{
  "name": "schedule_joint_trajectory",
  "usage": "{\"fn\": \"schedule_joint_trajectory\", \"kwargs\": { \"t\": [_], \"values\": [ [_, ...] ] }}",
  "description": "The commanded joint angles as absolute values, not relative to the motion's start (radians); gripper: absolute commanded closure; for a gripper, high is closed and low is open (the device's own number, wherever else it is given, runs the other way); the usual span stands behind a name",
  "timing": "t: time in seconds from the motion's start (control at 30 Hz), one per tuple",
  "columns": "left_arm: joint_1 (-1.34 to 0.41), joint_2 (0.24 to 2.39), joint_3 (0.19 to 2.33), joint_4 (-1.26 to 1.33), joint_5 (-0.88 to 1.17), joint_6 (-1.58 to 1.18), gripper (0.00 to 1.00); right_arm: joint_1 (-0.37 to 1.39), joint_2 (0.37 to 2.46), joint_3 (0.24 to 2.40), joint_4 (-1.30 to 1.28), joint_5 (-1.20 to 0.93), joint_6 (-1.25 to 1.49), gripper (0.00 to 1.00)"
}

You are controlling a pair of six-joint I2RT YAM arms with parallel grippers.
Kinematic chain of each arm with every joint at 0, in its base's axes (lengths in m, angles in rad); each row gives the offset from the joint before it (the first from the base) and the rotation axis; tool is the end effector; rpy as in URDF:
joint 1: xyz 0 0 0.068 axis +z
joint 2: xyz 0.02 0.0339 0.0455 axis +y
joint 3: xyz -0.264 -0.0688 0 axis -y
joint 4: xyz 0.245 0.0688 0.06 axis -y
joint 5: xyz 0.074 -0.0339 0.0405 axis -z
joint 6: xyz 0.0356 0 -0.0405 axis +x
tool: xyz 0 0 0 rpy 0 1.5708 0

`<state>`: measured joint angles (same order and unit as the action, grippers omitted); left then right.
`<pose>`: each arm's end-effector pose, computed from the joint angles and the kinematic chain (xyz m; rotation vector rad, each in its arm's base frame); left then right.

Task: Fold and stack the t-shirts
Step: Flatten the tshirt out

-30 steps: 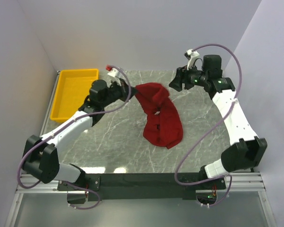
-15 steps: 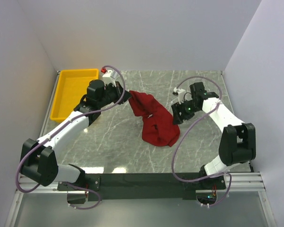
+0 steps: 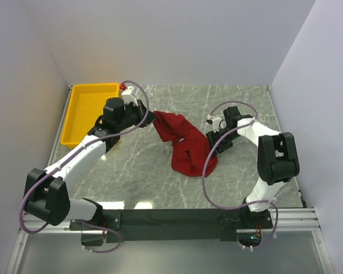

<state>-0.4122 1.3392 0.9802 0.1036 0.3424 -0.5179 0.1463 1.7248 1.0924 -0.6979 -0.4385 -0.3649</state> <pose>0.2828 -0.1367 0.3134 0.1534 1.9151 -0.9539 0.3133 0.0614 0.1748 -0.7808 2.6897 0.5832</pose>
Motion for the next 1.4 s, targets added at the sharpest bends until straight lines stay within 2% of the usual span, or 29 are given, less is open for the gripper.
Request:
{"fn": "schedule_joint_trajectory", "kwargs": {
  "t": [0.0,0.03,0.07,0.13,0.17,0.33,0.57,0.67,0.8,1.0,1.1,1.23,1.37],
  "values": [
    [-0.405,1.284,0.973,0.123,0.356,-0.519,0.99,0.155,1.744,1.111,-0.643,-0.433,-0.341,0.42],
    [-0.402,1.273,0.97,0.12,0.356,-0.515,0.99,0.153,1.746,1.114,-0.647,-0.434,-0.344,0.47],
    [-0.399,1.267,0.966,0.114,0.351,-0.512,0.99,0.155,1.744,1.115,-0.655,-0.442,-0.359,0.63],
    [-0.394,1.244,0.962,0.092,0.339,-0.505,0.99,0.152,1.711,1.111,-0.684,-0.437,-0.377,0.85],
    [-0.393,1.235,0.962,0.083,0.33,-0.502,0.99,0.149,1.689,1.103,-0.693,-0.43,-0.4,1.0],
    [-0.391,1.099,0.968,-0.058,0.269,-0.456,0.99,0.078,1.439,1.104,-0.814,-0.425,-0.515,1.0],
    [-0.391,0.832,0.969,-0.147,0.209,-0.405,0.99,-0.147,1.145,1.311,-1.069,-0.695,-0.809,1.0],
    [-0.391,0.735,0.994,-0.126,0.198,-0.402,0.99,-0.167,1.063,1.405,-1.078,-0.79,-0.819,1.0],
    [-0.391,0.696,1.066,-0.089,0.176,-0.39,0.99,-0.167,0.964,1.489,-0.968,-0.867,-0.691,1.0],
    [-0.391,0.721,1.207,-0.008,0.19,-0.393,0.99,-0.17,0.919,1.607,-0.717,-0.873,-0.436,1.0],
    [-0.391,0.771,1.262,-0.023,0.155,-0.381,0.99,-0.17,0.928,1.574,-0.586,-0.833,-0.328,1.0],
    [-0.391,0.839,1.241,-0.061,0.007,-0.364,0.99,-0.17,0.952,1.442,-0.506,-0.712,-0.299,1.0],
    [-0.388,0.897,1.178,0.059,-0.165,-0.356,0.99,-0.169,1.096,1.381,-0.454,-0.554,-0.293,1.0]
  ]
}}
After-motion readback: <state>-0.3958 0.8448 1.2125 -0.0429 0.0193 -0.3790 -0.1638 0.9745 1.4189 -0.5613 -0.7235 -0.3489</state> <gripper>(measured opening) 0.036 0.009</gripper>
